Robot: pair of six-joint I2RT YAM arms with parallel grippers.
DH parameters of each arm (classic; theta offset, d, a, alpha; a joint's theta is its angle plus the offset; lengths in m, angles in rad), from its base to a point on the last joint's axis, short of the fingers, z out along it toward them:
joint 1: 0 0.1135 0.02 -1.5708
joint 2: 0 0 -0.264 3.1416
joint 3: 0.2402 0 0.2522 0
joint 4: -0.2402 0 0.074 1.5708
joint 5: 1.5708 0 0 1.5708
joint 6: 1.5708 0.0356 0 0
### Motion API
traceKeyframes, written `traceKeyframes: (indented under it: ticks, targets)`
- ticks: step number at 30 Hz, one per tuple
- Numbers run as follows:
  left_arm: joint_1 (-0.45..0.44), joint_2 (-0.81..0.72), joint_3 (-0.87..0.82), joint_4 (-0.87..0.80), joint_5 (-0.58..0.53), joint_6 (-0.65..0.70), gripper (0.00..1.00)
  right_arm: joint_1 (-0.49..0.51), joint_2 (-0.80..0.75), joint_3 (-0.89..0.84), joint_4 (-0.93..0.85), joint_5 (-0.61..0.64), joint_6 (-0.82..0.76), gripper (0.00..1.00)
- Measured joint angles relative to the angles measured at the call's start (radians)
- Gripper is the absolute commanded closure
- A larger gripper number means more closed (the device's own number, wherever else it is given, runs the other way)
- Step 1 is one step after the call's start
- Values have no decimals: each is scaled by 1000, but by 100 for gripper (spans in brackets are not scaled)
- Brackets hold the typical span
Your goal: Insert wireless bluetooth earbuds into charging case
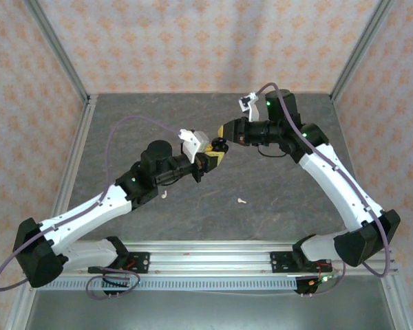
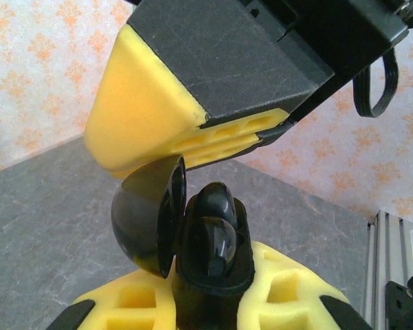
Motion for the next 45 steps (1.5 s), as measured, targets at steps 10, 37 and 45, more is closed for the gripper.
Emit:
traceKeyframes:
  ticks: [10,37,45]
  targets:
    - [-1,-23,-18,-32,-11,-8,100,-10,1,0,-42,-93,-46,83]
    - [61,-160,-117,-129,-262,-241,100,-8,-68,-51,-77,87,-94,79]
    - [177,-257,-262,-290,-388,-443,100,-8,40,-61,-55,166,-71,76]
